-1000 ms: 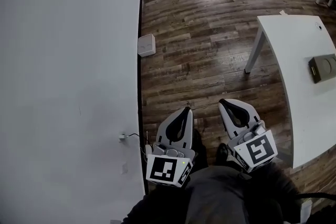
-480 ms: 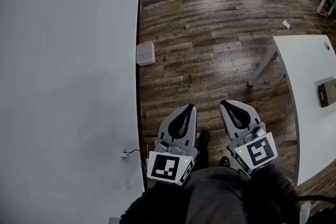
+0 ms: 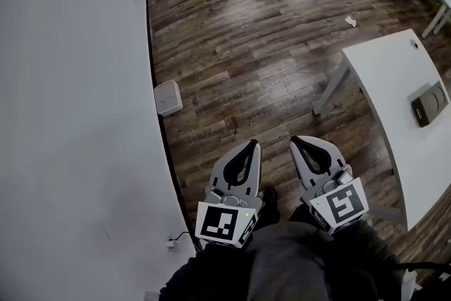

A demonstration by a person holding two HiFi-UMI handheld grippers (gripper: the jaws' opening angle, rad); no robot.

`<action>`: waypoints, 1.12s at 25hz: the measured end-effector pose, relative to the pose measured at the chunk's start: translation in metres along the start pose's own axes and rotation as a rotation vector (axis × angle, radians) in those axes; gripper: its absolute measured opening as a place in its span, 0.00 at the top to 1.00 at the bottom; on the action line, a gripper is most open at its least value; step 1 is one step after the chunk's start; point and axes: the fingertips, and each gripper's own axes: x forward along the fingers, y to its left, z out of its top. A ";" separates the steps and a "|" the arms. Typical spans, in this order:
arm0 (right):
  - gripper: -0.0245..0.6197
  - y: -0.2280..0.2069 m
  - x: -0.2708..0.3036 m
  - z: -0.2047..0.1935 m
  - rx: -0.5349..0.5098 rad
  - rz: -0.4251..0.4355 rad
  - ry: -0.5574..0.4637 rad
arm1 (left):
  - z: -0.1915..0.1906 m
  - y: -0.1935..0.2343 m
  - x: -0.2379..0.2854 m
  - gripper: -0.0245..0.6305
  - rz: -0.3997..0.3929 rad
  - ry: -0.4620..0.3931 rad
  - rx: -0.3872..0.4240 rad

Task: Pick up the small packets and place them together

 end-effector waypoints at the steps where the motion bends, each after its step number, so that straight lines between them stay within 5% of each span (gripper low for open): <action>1: 0.95 -0.009 -0.004 0.001 -0.001 -0.033 -0.001 | 0.000 -0.006 0.009 0.96 -0.034 -0.001 -0.003; 8: 0.95 -0.073 -0.035 -0.001 0.026 -0.236 0.011 | 0.000 -0.058 0.066 0.96 -0.257 0.021 0.010; 18: 0.95 -0.174 -0.079 0.001 0.062 -0.420 -0.101 | -0.002 -0.144 0.143 0.96 -0.464 0.057 0.099; 28: 0.95 -0.275 -0.165 -0.045 0.177 -0.686 -0.060 | -0.035 -0.262 0.221 0.96 -0.742 0.156 0.119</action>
